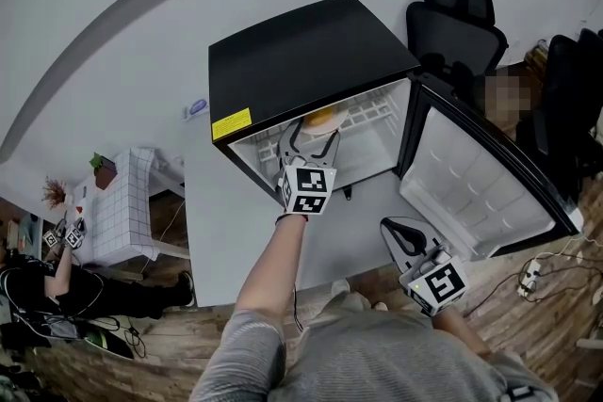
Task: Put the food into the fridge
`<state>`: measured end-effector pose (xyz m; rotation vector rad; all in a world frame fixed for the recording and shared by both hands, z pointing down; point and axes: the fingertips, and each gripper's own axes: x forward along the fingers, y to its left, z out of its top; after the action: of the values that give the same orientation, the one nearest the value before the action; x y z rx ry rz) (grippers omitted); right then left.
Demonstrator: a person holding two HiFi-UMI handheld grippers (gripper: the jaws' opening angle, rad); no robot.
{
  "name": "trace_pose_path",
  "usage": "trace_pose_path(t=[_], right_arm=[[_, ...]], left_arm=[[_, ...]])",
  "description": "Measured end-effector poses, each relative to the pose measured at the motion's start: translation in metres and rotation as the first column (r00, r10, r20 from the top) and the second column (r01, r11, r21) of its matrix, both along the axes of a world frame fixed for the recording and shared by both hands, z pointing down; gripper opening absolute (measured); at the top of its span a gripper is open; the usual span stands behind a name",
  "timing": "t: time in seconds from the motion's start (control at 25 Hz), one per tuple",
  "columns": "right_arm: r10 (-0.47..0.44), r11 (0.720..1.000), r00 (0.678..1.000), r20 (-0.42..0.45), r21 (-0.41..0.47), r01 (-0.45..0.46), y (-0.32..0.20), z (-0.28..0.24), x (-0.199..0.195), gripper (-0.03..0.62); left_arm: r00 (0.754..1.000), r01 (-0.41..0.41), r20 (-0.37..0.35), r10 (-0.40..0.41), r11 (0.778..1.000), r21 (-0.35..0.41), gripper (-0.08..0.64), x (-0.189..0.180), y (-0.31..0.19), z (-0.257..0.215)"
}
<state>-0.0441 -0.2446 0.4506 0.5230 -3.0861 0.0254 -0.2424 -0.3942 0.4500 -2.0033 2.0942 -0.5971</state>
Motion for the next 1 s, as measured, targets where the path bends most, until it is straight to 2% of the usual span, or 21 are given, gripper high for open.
trace_pose_path(t=[0.24, 0.64, 1.0], right_arm=[[-0.010, 1.000, 1.000, -0.001, 0.011, 0.010, 0.012, -0.003, 0.007, 0.013], [-0.024, 0.999, 1.000, 0.002, 0.029, 0.024, 0.030, -0.008, 0.020, 0.012], [-0.036, 0.999, 0.999, 0.001, 0.039, 0.036, 0.043, -0.009, 0.028, 0.012]], left_arm=[[1.000, -0.001, -0.025, 0.001, 1.000, -0.001, 0.326, 0.012, 0.019, 0.002], [0.999, 0.002, -0.052, 0.000, 0.999, 0.039, 0.144, 0.035, 0.055, -0.004], [0.996, -0.030, -0.078, 0.035, 0.998, 0.062, 0.037, 0.057, 0.080, -0.006]])
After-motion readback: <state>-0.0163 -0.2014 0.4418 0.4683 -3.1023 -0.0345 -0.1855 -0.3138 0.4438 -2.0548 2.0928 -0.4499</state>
